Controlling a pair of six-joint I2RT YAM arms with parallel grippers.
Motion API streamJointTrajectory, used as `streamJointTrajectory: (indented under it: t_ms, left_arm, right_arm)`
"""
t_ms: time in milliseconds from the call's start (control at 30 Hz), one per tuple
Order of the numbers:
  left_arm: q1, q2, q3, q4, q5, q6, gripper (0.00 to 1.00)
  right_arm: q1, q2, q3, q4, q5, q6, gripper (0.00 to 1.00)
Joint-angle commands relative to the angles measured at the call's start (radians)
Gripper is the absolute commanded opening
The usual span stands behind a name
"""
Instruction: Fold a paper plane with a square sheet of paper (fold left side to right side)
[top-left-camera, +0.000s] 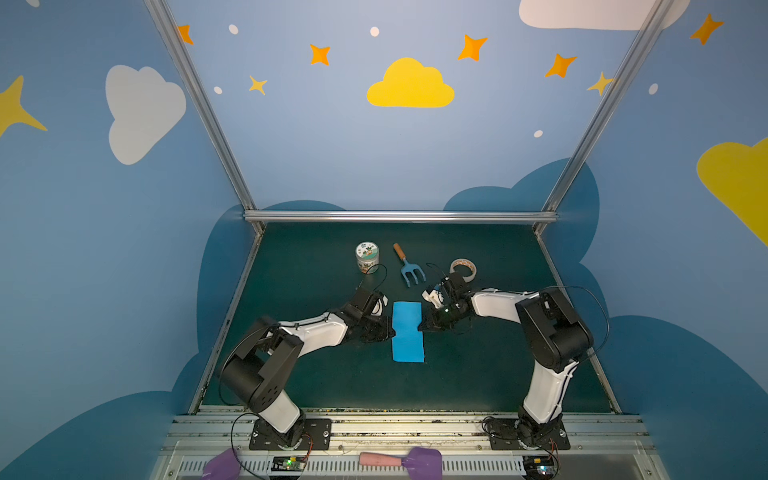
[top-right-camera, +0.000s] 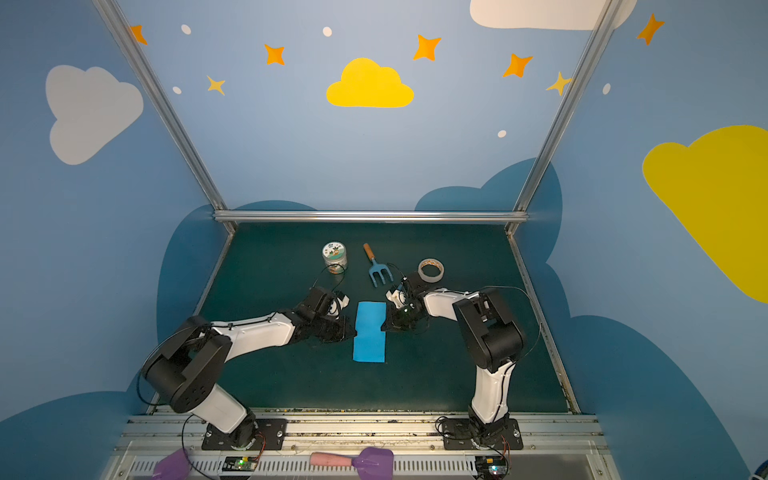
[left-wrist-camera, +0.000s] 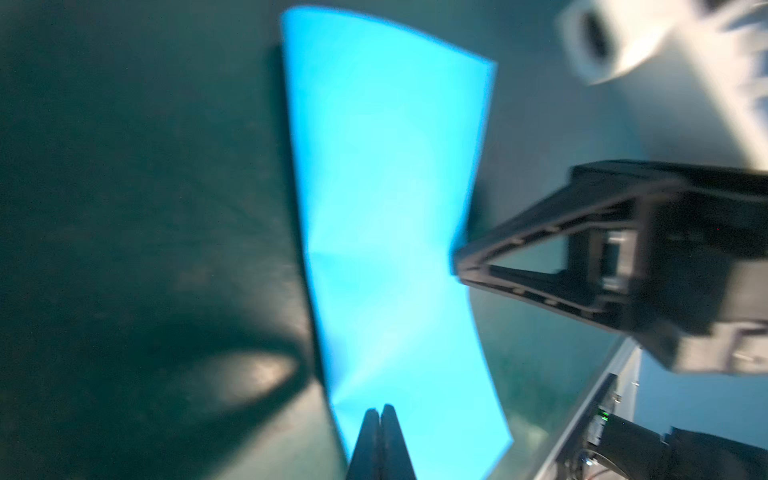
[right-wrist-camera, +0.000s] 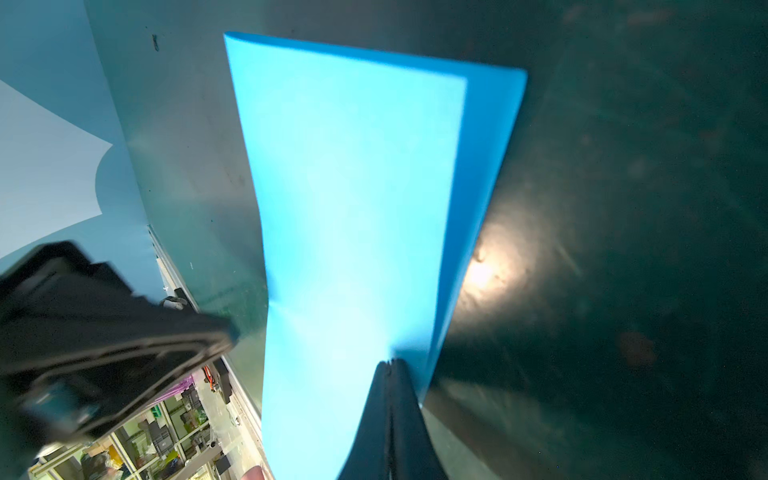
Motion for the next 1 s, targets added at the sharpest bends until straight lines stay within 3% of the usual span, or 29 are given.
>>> streamJointTrajectory:
  t_ms: [0,400,533,733,967]
  left_arm:
    - [-0.028,-0.035,-0.034,-0.010,-0.006,-0.020,0.04]
    - [-0.083,-0.022,-0.215,0.144,-0.056,-0.114,0.04]
    - [-0.085,-0.035,-0.215,0.125,-0.060,-0.114,0.04]
    - [-0.067,-0.095,-0.054,-0.032,-0.101,-0.038,0.04]
    - [0.030,0.081,0.198,-0.139,-0.027,0.092,0.04]
  right_arm:
    - [-0.010,0.063,-0.060,-0.080,0.222,-0.006,0.00]
    - [-0.010,0.066,-0.064,-0.076,0.219,-0.006,0.00]
    - [-0.009,0.069,-0.063,-0.076,0.219,-0.011,0.00]
    - [-0.010,0.074,-0.064,-0.072,0.217,-0.009,0.00]
    - [-0.009,0.078,-0.064,-0.071,0.216,-0.009,0.00]
